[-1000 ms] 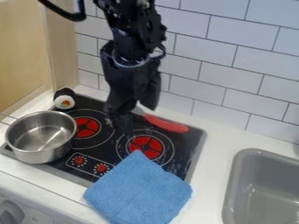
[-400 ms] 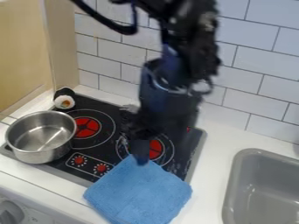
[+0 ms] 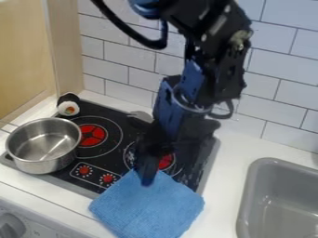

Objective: Move the blue cloth between the burners

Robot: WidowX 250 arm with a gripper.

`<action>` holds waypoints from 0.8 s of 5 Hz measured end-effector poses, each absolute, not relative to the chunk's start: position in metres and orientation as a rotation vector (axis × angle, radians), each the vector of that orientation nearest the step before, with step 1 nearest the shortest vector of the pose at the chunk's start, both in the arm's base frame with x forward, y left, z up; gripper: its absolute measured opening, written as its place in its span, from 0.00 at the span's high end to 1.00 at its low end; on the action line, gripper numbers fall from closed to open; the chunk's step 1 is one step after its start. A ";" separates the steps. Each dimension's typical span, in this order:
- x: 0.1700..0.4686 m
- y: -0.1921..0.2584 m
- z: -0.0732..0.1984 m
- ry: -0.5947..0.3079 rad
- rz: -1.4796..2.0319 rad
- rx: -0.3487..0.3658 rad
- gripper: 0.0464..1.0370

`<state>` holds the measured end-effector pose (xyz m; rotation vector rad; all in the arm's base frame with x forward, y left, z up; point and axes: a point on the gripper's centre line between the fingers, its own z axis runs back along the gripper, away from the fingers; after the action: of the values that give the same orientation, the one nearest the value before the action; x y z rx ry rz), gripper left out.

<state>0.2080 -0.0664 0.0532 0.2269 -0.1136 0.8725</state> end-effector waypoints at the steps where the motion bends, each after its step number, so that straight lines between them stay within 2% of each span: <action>1: 0.198 -0.063 0.041 -0.068 0.867 0.229 0.04; 2: 0.189 -0.057 0.024 -0.061 0.856 0.180 0.04; 3: 0.194 -0.054 0.015 -0.040 0.875 0.164 0.04; 4: 0.201 -0.053 0.015 -0.079 0.883 0.141 0.04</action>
<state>0.2013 -0.0527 0.0148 0.1408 -0.0789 0.8827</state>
